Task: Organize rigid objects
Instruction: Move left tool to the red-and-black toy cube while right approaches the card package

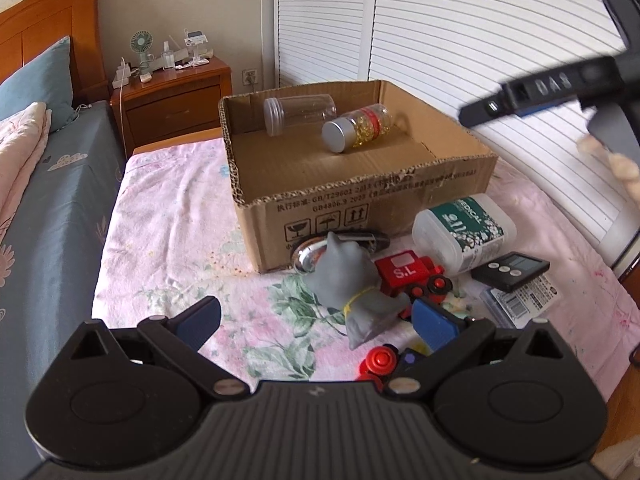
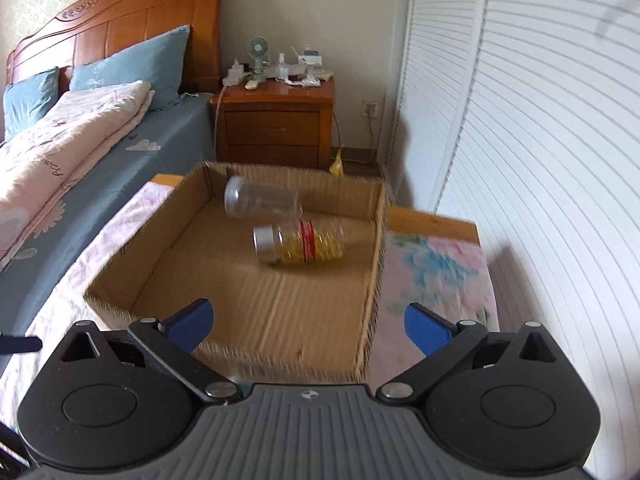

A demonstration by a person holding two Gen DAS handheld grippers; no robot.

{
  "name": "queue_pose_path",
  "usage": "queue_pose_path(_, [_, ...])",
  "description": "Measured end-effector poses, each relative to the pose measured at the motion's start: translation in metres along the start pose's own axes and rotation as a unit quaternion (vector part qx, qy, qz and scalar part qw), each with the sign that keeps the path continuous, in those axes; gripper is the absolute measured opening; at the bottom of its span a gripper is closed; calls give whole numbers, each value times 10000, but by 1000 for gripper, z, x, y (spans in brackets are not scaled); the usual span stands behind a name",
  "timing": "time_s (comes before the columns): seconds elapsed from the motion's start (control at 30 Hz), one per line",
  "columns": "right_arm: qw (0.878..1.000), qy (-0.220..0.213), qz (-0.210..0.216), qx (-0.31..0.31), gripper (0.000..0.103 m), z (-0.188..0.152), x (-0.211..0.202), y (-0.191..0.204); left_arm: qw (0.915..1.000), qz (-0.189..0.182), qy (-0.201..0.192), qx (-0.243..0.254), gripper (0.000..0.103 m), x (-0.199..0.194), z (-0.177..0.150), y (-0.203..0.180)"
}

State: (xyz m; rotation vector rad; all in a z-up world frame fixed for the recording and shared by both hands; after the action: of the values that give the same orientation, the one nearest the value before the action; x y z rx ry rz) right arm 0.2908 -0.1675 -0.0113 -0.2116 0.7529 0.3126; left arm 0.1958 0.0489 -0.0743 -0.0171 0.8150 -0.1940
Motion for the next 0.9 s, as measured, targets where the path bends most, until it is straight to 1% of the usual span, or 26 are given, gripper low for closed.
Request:
queue_pose_path(0.27, [9982, 522, 131, 270, 103, -88, -8, 5, 9996, -50, 216, 151, 101, 2, -17, -6])
queue_pose_path(0.4, [9966, 742, 158, 320, 103, -117, -6, 13, 9989, -162, 360, 254, 101, 4, -28, -11])
queue_pose_path(0.5, [9960, 784, 224, 360, 103, -129, -3, 20, 9981, -309, 459, 286, 101, 6, -35, -17])
queue_pose_path(0.63, [9958, 846, 159, 307, 103, -137, 4, 28, 9967, -432, 565, 402, 101, 13, -43, -23])
queue_pose_path(0.77, [9958, 904, -21, 136, 103, -141, 10, 31, 9954, -407, 688, 527, 101, 21, -49, -24])
queue_pose_path(0.9, [9954, 944, -74, 157, 103, -146, 11, 25, 9946, -372, 760, 601, 101, 26, -52, -20])
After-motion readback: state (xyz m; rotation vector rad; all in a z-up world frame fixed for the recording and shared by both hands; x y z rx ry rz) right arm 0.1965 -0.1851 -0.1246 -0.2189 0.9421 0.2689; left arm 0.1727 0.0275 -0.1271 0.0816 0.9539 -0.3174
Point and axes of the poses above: each gripper's, at about its wrist camera, not at the fingertips, and x roughly the way its jaws point, y to its left, z to its top, the point moved 6 cm from there along x, roughly the way its jaws point, and after that the axes turned 6 degrees about -x, right-handed, at the moved point
